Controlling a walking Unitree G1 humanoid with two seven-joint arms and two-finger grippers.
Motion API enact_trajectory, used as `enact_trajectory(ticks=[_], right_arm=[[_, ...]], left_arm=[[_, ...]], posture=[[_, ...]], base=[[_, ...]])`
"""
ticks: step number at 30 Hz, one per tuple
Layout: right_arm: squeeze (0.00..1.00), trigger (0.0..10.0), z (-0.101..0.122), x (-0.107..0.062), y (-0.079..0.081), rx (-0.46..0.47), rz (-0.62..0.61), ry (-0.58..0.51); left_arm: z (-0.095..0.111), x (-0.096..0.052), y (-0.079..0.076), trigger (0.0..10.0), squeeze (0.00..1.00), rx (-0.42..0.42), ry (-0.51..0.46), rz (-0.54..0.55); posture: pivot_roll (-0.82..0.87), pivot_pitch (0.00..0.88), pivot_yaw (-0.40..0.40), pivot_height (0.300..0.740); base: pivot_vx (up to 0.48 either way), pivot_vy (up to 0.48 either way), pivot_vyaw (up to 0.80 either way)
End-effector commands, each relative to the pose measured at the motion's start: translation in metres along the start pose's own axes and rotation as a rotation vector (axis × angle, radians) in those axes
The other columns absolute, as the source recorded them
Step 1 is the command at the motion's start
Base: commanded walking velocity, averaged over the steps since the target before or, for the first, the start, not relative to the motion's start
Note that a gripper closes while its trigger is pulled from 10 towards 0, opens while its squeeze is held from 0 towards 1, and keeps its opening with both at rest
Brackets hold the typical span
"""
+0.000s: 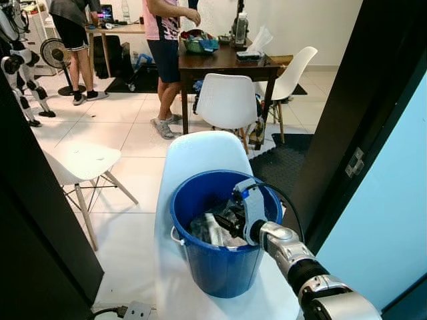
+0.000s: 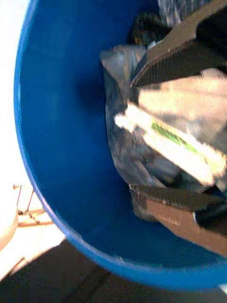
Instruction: Clean up the room
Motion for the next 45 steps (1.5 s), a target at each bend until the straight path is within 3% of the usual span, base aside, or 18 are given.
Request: enact_trajectory(ticks=[1, 5, 6, 7, 8, 9, 11, 13, 16, 20, 21, 27, 30, 36, 37, 40, 43, 45], right_arm=[[1.00, 10.0, 0.003, 0.002, 0.000, -0.026, -0.004, -0.001], [1.00, 10.0, 0.007, 0.000, -0.013, -0.021, -0.086, -0.014], [1.00, 10.0, 0.011, -0.004, -0.028, 0.012, -0.163, -0.045], [1.00, 10.0, 0.011, -0.004, -0.028, 0.012, -0.163, -0.045], [0.00, 10.0, 0.014, -0.007, -0.038, 0.037, -0.214, -0.067], [0.00, 10.0, 0.014, -0.007, -0.038, 0.037, -0.214, -0.067], [0.00, 10.0, 0.032, -0.012, -0.043, 0.216, -0.191, -0.224], [0.00, 10.0, 0.041, -0.016, -0.034, 0.285, -0.077, -0.320], [0.00, 10.0, 0.044, -0.022, -0.027, 0.311, 0.035, -0.372], [0.00, 10.0, 0.050, -0.031, -0.031, 0.363, 0.089, -0.443], [0.00, 10.0, 0.056, -0.041, -0.035, 0.412, 0.143, -0.509], [0.00, 10.0, 0.053, -0.052, -0.033, 0.435, 0.208, -0.547], [0.00, 10.0, 0.040, -0.049, -0.035, 0.435, 0.161, -0.501], [0.00, 10.0, -0.022, -0.042, -0.037, 0.469, -0.030, -0.227], [0.00, 10.0, -0.037, -0.044, -0.039, 0.497, -0.085, -0.170], [0.00, 10.0, -0.051, -0.046, -0.041, 0.519, -0.132, -0.120], [0.00, 10.0, -0.097, -0.062, -0.045, 0.585, -0.291, 0.035], [0.00, 10.0, -0.097, -0.062, -0.045, 0.585, -0.291, 0.035]], left_arm=[[-0.004, 0.000, 0.001, 10.0, 0.00, -0.005, 0.015, 0.007], [-0.006, 0.000, 0.002, 10.0, 0.00, -0.022, 0.024, 0.014], [-0.007, 0.000, 0.002, 10.0, 0.00, -0.029, 0.030, 0.018], [-0.007, 0.000, 0.002, 10.0, 0.00, -0.029, 0.030, 0.018], [-0.007, 0.000, 0.002, 10.0, 0.00, -0.033, 0.035, 0.020], [-0.007, 0.000, 0.002, 10.0, 0.00, -0.033, 0.035, 0.020], [-0.007, 0.000, 0.003, 10.0, 0.00, -0.031, 0.041, 0.024], [-0.007, 0.000, 0.003, 10.0, 0.00, -0.027, 0.043, 0.024], [-0.007, 0.000, 0.003, 10.0, 0.00, -0.023, 0.042, 0.023], [-0.006, 0.000, 0.003, 10.0, 0.00, -0.018, 0.042, 0.020], [-0.006, 0.000, 0.003, 10.0, 0.00, -0.015, 0.043, 0.020], [-0.006, 0.000, 0.002, 10.0, 0.00, -0.013, 0.045, 0.019], [-0.006, 0.000, 0.002, 10.0, 0.00, -0.013, 0.045, 0.018], [-0.005, 0.000, 0.001, 10.0, 0.00, -0.023, 0.037, 0.014], [-0.005, 0.000, 0.001, 10.0, 0.00, -0.023, 0.035, 0.012], [-0.005, 0.000, 0.000, 10.0, 0.00, -0.022, 0.034, 0.009], [-0.004, 0.000, -0.001, 10.0, 0.00, -0.015, 0.031, 0.006], [-0.004, 0.000, -0.001, 10.0, 0.00, -0.015, 0.031, 0.006]], posture=[[-0.03, 0.000, -0.040, 0.740], [-0.04, 0.000, -0.036, 0.740], [-0.04, 0.000, -0.035, 0.740], [-0.04, 0.000, -0.035, 0.740], [-0.04, 0.000, -0.035, 0.740], [-0.04, 0.000, -0.035, 0.740], [-0.05, 0.000, -0.031, 0.740], [-0.05, 0.000, -0.030, 0.740], [-0.05, 0.000, -0.027, 0.740], [-0.05, 0.000, -0.026, 0.740], [-0.06, 0.000, -0.028, 0.740], [-0.06, 0.000, -0.029, 0.740], [-0.06, 0.000, -0.030, 0.740], [-0.06, 0.000, -0.033, 0.740], [-0.06, 0.000, -0.034, 0.740], [-0.06, 0.000, -0.035, 0.740], [-0.06, 0.000, -0.039, 0.740], [-0.06, 0.000, -0.039, 0.740]], base=[[0.000, 0.000, 0.00], [0.000, 0.000, 0.00], [0.000, 0.000, 0.00], [0.000, 0.000, 0.00], [0.000, 0.000, 0.00], [0.000, 0.000, 0.00], [-0.356, 0.000, 0.00], [-0.409, 0.000, 0.00], [-0.433, 0.000, 0.00], [-0.439, 0.000, 0.00], [-0.435, 0.000, 0.00], [-0.437, 0.000, 0.00], [-0.439, 0.000, 0.00], [-0.217, 0.000, -0.17], [0.000, 0.000, -0.56], [0.000, 0.000, -0.61], [0.000, 0.000, -0.64], [0.000, 0.000, -0.64]])
Point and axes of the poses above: a point about 5 cm out from each wrist's last joint towards the gripper, its own x axis pointing out of the wrist towards the gripper, its own z axis along the axis of the wrist's last joint, y = z × x, the point moved 6 cm from there along x, pointing out of the wrist towards the gripper, and after that the axes turned 14 degrees about -x, right-handed, at the moved point
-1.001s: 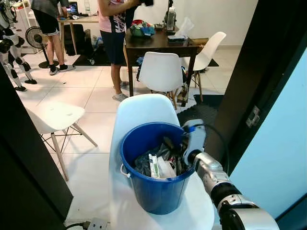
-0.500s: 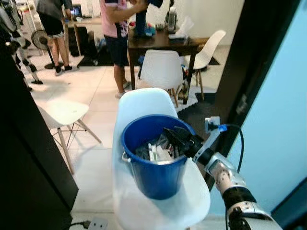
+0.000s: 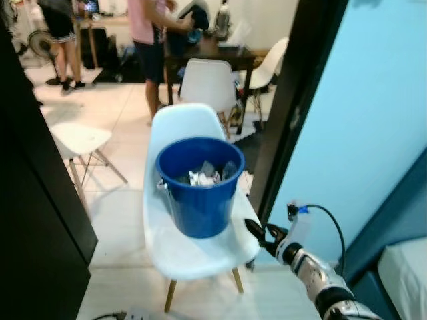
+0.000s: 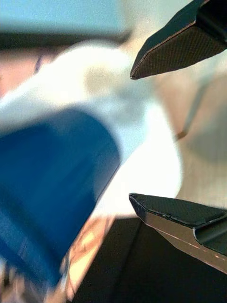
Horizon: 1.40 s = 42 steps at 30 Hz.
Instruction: Clean up the room
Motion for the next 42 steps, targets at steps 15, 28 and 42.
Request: enact_trajectory(ticks=[15, 28, 42], right_arm=[[0.00, 10.0, -0.115, -0.059, -0.044, 0.144, -0.316, 0.296], [0.00, 10.0, -0.194, -0.119, -0.050, 0.008, -0.430, 0.630], [0.00, 10.0, -0.184, -0.104, -0.044, -0.140, -0.360, 0.643]], left_arm=[[0.004, 0.000, -0.003, 10.0, 0.00, 0.016, -0.010, -0.022], [0.005, 0.000, -0.006, 10.0, 0.00, 0.001, -0.020, -0.036], [0.007, 0.000, -0.006, 10.0, 0.00, -0.003, -0.033, -0.032]], posture=[[-0.07, 0.000, -0.041, 0.740], [-0.06, 0.000, -0.042, 0.740], [-0.06, 0.000, -0.051, 0.740]], base=[[0.000, 0.000, -0.68], [0.000, 0.000, -0.69], [0.000, 0.000, -0.69]])
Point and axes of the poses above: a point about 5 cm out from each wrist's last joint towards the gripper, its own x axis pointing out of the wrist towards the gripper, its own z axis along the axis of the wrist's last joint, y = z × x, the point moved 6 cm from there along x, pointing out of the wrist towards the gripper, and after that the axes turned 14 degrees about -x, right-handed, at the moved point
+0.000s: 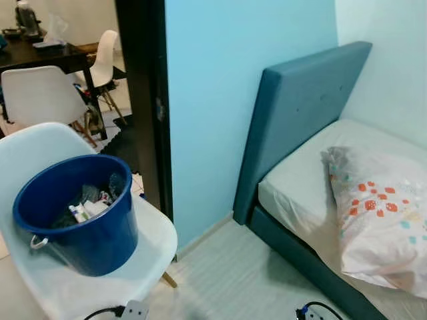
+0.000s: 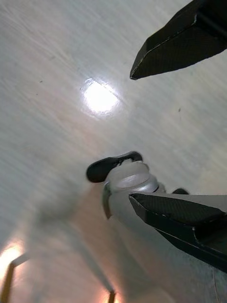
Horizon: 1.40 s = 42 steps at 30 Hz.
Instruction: Clean up the room
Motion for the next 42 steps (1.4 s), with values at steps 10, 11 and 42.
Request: enact_trajectory(ticks=[10, 11, 42], right_arm=[[0.00, 10.0, 0.023, 0.002, 0.005, -0.065, 0.008, -0.044], [0.00, 10.0, 0.025, 0.002, 0.007, -0.079, 0.014, -0.047], [0.00, 10.0, 0.001, 0.001, 0.009, -0.161, 0.023, 0.010]], left_arm=[[-0.003, 0.000, 0.000, 10.0, 0.00, -0.022, 0.000, 0.020], [-0.003, 0.000, 0.000, 10.0, 0.00, -0.024, 0.000, 0.021], [-0.003, 0.000, -0.008, 10.0, 0.00, -0.061, -0.003, -0.019]], posture=[[-0.05, 0.000, -0.055, 0.740], [-0.05, 0.000, -0.055, 0.740], [-0.05, 0.000, -0.066, 0.740]], base=[[0.000, 0.000, -0.69], [0.000, 0.000, -0.70], [0.000, 0.000, -0.70]])
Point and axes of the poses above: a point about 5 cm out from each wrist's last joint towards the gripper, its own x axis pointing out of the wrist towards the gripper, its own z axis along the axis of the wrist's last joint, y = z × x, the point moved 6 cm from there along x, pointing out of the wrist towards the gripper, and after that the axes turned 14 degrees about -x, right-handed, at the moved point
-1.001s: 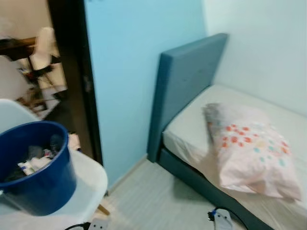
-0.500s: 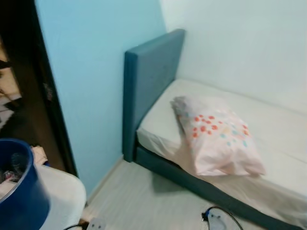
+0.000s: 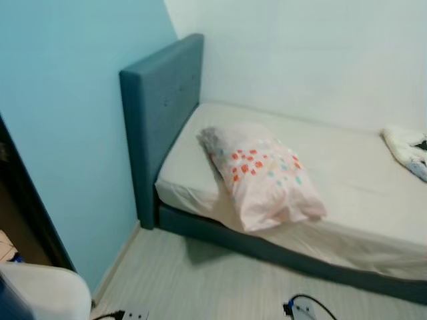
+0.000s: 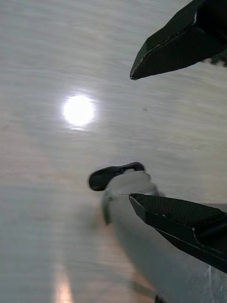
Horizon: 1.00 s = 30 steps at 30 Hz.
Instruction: Clean up the room
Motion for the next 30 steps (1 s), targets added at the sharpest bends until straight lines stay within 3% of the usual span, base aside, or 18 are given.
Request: enact_trajectory(ticks=[1, 26, 30], right_arm=[[0.00, 10.0, -0.0040, -0.0006, -0.0038, -0.020, -0.007, 0.013], [0.00, 10.0, -0.0080, -0.0009, -0.0019, -0.047, -0.004, 0.017], [0.00, 10.0, -0.0066, -0.0010, -0.0024, -0.060, -0.005, 0.009]], left_arm=[[0.0023, 0.0004, -0.0052, 10.0, 0.00, 0.007, -0.004, -0.015], [0.0039, 0.0002, -0.0059, 10.0, 0.00, -0.016, -0.022, -0.018], [0.0074, 0.0001, -0.0063, 10.0, 0.00, -0.020, -0.044, -0.019]], posture=[[-0.05, 0.000, -0.066, 0.740], [-0.06, 0.000, -0.062, 0.740], [-0.05, 0.000, -0.063, 0.740]], base=[[0.000, 0.000, -0.71], [0.000, 0.000, -0.71], [0.278, 0.000, 0.00]])
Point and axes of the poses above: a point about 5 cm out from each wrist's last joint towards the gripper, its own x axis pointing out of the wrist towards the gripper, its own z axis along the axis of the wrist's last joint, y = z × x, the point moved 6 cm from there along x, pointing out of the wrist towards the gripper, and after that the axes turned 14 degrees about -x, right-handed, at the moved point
